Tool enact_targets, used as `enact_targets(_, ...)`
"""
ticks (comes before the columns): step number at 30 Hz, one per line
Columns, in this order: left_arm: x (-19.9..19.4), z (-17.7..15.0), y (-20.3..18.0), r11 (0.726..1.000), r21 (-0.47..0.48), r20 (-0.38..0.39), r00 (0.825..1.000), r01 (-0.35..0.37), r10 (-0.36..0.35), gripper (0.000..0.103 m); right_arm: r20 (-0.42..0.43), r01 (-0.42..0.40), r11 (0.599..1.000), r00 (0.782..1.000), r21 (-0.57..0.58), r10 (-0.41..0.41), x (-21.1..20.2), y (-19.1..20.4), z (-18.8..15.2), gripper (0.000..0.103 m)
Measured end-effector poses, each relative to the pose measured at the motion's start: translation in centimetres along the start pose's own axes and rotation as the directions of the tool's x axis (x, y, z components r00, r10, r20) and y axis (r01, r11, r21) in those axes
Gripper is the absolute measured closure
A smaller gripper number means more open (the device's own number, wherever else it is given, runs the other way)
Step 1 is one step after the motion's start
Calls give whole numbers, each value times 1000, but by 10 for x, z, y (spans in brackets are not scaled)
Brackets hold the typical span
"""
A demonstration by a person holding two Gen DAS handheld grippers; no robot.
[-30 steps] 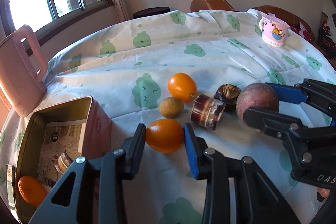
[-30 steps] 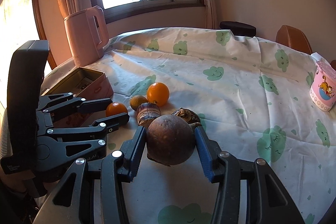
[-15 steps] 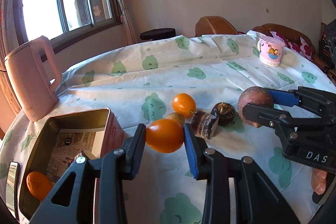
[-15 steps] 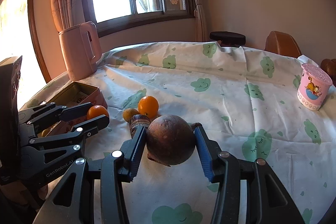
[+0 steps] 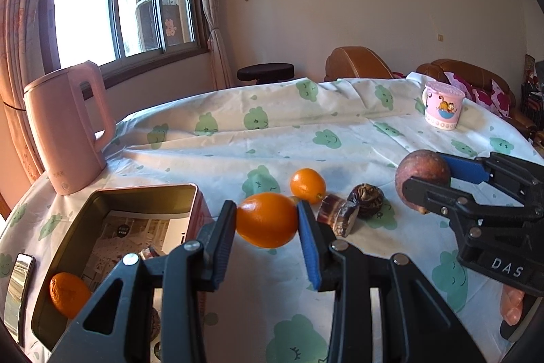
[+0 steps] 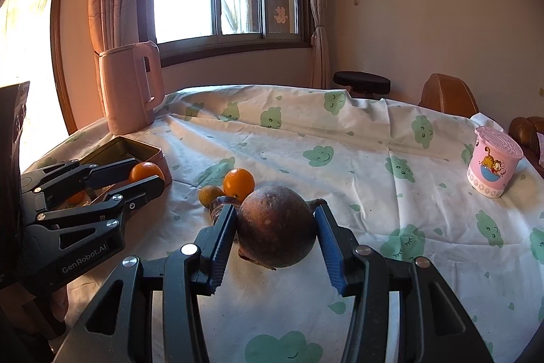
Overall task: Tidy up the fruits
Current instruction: 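Carry the red-brown fruit and small orange with both tools over the tin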
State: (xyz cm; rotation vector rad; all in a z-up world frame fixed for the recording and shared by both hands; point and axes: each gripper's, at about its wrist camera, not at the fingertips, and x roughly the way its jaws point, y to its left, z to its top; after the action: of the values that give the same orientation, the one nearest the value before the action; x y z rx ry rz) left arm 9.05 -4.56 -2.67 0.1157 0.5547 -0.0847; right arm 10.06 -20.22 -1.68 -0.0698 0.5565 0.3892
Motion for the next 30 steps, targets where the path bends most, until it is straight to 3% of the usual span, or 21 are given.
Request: enact_targets(30, -21, -2, 10, 998, -52, 104, 994, -28, 33, 65, 102, 36, 999, 994, -23, -33, -20, 5, -1, 53)
